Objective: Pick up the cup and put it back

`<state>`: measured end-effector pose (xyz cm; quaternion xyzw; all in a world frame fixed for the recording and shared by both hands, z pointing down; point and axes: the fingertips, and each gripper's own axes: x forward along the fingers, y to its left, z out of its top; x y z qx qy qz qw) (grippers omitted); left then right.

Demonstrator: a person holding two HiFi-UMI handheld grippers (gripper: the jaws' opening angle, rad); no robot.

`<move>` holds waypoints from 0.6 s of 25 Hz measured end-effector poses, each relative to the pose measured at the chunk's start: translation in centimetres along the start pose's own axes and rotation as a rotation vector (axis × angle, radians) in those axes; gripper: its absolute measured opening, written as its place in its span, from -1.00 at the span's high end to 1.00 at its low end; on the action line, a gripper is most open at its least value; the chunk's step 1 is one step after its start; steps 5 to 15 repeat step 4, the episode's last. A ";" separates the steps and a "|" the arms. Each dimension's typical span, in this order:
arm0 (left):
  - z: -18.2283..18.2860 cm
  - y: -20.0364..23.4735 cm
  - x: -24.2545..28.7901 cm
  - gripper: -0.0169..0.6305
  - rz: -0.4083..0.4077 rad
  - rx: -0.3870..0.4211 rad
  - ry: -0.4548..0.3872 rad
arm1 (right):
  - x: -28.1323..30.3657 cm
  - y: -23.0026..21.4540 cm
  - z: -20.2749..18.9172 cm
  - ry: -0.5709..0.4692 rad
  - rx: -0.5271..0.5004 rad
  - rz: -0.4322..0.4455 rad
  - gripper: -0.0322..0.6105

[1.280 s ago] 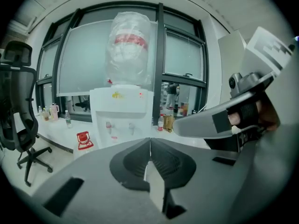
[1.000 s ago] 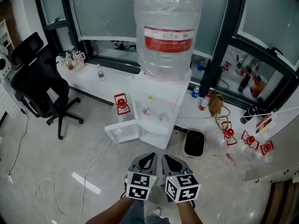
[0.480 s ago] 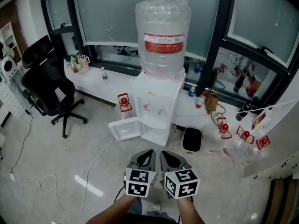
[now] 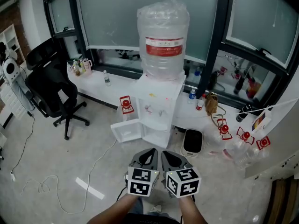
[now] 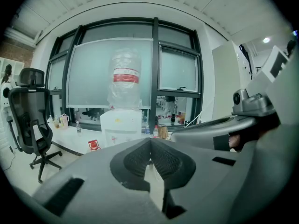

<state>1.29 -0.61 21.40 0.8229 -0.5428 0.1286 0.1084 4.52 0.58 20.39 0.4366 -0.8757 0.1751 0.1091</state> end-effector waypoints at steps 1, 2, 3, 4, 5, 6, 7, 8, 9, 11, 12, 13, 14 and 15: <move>0.1 0.0 -0.1 0.91 0.000 0.000 -0.001 | 0.0 0.0 0.0 0.001 0.000 0.000 0.83; 0.2 0.0 -0.1 0.91 0.000 0.000 -0.002 | -0.1 0.0 0.0 0.001 0.000 -0.001 0.83; 0.2 0.1 -0.1 0.91 0.000 0.000 -0.003 | -0.1 0.0 0.1 0.001 0.000 -0.001 0.83; 0.3 0.1 -0.2 0.91 0.001 -0.001 -0.004 | -0.1 0.0 0.1 0.001 0.001 -0.001 0.83; 0.3 0.1 -0.2 0.91 0.001 -0.001 -0.004 | -0.1 0.0 0.1 0.001 0.001 -0.001 0.83; 0.3 0.1 -0.2 0.91 0.001 -0.001 -0.004 | -0.1 0.0 0.1 0.001 0.001 -0.001 0.83; 0.3 0.1 -0.2 0.91 0.001 -0.001 -0.004 | -0.1 0.0 0.1 0.001 0.001 -0.001 0.83; 0.3 0.1 -0.2 0.91 0.001 -0.001 -0.004 | -0.1 0.0 0.1 0.001 0.001 -0.001 0.83; 0.3 0.1 -0.2 0.91 0.001 -0.001 -0.004 | -0.1 0.0 0.1 0.001 0.001 -0.001 0.83; 0.3 0.1 -0.2 0.91 0.001 -0.001 -0.004 | -0.1 0.0 0.1 0.001 0.001 -0.001 0.83; 0.3 0.1 -0.2 0.91 0.001 -0.001 -0.004 | -0.1 0.0 0.1 0.001 0.001 -0.001 0.83; 0.3 0.1 -0.2 0.91 0.001 -0.001 -0.004 | -0.1 0.0 0.1 0.001 0.001 -0.001 0.83; 0.3 0.1 -0.2 0.91 0.001 -0.001 -0.004 | -0.1 0.0 0.1 0.001 0.001 -0.001 0.83; 0.3 0.1 -0.2 0.91 0.001 -0.001 -0.004 | -0.1 0.0 0.1 0.001 0.001 -0.001 0.83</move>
